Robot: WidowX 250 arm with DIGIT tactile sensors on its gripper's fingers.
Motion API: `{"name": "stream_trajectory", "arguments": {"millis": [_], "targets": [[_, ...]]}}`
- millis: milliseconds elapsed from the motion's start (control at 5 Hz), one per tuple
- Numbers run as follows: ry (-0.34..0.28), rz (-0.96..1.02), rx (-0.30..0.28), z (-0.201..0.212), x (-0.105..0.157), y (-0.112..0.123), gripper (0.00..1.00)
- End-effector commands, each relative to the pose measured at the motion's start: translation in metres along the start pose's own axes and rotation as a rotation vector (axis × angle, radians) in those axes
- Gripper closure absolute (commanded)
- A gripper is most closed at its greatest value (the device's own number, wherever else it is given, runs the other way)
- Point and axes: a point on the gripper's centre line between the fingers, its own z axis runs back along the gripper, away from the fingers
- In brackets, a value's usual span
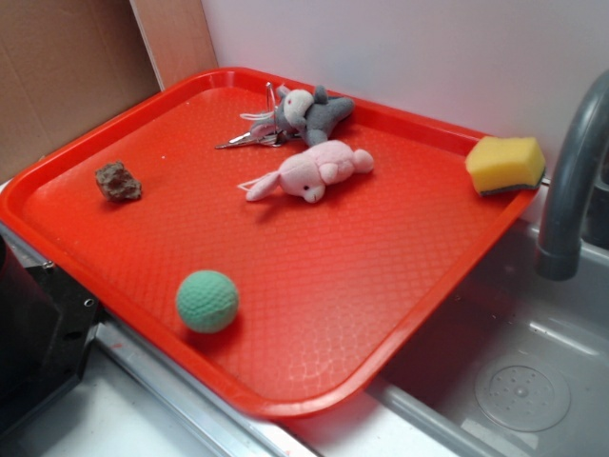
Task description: Grab the rock.
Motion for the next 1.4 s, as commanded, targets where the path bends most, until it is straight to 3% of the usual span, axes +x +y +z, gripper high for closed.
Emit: {"name": "stream_trajectory", "arguments": {"millis": [0,200,400,600,800,1200], "targets": [[0.0,0.0,0.0,0.0,0.0,0.0,0.0],[-0.045,0.241,0.119,-0.028,-0.005,0.033,0.0],[-0.105,0.487,0.188,-0.064,-0.003,0.067,0.0],[-0.099,0.71,0.21,-0.112,-0.004,0.112,0.0],[-0.142,0.672,0.162,-0.151,0.01,0.135,0.0],[-0.16,0.491,0.06,-0.183,0.033,0.126,0.0]]}}
